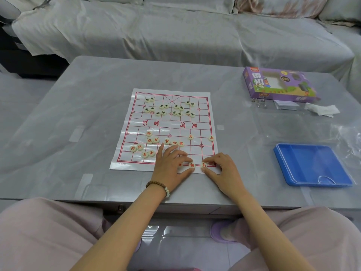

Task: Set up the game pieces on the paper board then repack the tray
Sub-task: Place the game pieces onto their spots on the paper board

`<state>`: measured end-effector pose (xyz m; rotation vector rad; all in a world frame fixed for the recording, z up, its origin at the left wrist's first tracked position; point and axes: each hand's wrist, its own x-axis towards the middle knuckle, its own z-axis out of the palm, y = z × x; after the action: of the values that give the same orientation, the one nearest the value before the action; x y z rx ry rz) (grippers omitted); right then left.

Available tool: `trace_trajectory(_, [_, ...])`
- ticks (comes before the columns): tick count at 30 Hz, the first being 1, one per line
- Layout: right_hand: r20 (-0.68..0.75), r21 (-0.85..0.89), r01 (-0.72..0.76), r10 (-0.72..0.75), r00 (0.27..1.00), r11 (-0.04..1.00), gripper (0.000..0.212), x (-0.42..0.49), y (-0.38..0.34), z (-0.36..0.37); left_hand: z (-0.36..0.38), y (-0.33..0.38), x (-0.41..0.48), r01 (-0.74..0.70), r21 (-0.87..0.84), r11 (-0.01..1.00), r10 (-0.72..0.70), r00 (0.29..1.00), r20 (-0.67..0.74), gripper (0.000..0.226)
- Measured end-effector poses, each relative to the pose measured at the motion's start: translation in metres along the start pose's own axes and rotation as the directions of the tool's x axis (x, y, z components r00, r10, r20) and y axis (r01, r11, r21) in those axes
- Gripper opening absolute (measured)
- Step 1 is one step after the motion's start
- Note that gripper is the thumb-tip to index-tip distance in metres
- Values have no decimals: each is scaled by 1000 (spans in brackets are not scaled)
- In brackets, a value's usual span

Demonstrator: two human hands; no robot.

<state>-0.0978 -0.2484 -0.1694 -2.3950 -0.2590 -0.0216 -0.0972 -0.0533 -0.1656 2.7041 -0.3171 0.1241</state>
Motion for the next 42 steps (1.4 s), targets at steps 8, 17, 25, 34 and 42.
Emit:
trace_trajectory(8, [-31,1,-5,5,999,1000,27,0,-7,-2,-1,-1,0,1,-21,1000,0,1000,13,39])
trace_trajectory(17, [38,-125,25,-20,999,992,33,66,-61,24,-37,-51,-8,124,-125,984,-144,976,-163,38])
trace_trajectory(25, [84,-321,47,-21,996,946,28,91,-77,49,-38,-56,-17,151,-169,974,-174,977,-127,41])
trace_trajectory(34, [-127,8,-82,82,989,997,19,30,-23,-26,-16,11,4,-34,-71,997,33,999,-28,60])
trace_trajectory(42, [-44,38,-82,84,996,996,21,-2,6,-30,12,33,17,-91,130,987,75,990,123,60])
